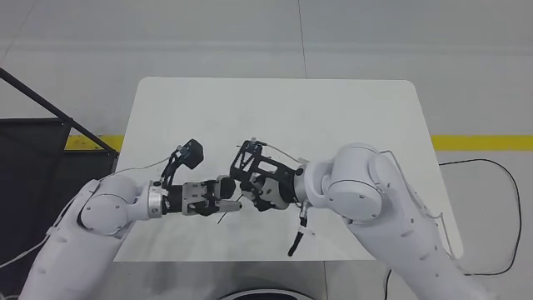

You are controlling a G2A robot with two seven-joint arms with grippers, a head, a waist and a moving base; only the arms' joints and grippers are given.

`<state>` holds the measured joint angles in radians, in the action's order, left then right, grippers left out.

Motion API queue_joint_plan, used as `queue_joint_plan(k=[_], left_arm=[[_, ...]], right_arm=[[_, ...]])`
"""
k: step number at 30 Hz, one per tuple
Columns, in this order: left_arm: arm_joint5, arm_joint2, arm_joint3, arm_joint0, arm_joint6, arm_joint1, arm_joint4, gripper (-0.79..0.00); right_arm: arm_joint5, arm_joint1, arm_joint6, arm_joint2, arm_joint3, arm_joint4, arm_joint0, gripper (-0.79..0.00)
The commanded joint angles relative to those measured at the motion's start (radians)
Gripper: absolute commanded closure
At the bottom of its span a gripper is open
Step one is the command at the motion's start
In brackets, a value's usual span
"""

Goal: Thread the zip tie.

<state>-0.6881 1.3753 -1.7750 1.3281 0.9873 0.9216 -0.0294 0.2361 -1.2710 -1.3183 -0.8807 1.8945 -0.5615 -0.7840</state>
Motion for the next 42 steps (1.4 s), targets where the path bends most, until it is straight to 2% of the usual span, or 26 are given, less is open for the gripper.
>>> queue_joint_plan(k=[1,8,12,17,22,25,33,37,40,42], left_arm=[[-0.026,-0.001,0.013,-0.002,-0.004,-0.001,0.018,-0.286],[-0.097,0.000,0.041,-0.003,0.002,-0.007,0.089,-0.249],[-0.114,-0.007,0.046,-0.009,0.017,-0.011,0.111,-0.286],[-0.124,-0.023,0.052,-0.019,0.021,-0.014,0.121,-0.265],[-0.133,-0.039,0.056,-0.029,0.012,-0.016,0.121,-0.200],[-0.144,-0.047,0.058,-0.030,0.000,-0.017,0.114,-0.135],[-0.150,-0.060,0.060,-0.035,-0.013,-0.020,0.105,-0.077],[-0.151,-0.065,0.063,-0.038,-0.016,-0.023,0.106,0.000],[-0.153,-0.066,0.066,-0.038,-0.028,-0.024,0.109,0.000],[-0.154,-0.063,0.070,-0.038,-0.035,-0.025,0.114,0.000]], right_arm=[[-0.008,-0.001,0.001,0.001,-0.012,0.013,0.009,0.000],[0.003,0.000,-0.009,0.009,-0.034,0.049,0.031,0.000],[0.001,0.003,-0.010,0.012,-0.030,0.052,0.034,0.000],[0.000,0.005,-0.013,0.019,-0.028,0.053,0.039,0.000],[-0.004,0.006,-0.012,0.028,-0.035,0.059,0.048,0.000],[-0.006,0.005,-0.013,0.035,-0.039,0.061,0.057,0.000],[-0.010,0.005,-0.011,0.050,-0.048,0.068,0.073,0.000],[-0.015,0.006,-0.015,0.056,-0.050,0.071,0.079,0.000],[-0.021,0.007,-0.013,0.057,-0.051,0.074,0.081,0.000],[-0.024,0.008,-0.007,0.054,-0.050,0.075,0.080,-0.222]])
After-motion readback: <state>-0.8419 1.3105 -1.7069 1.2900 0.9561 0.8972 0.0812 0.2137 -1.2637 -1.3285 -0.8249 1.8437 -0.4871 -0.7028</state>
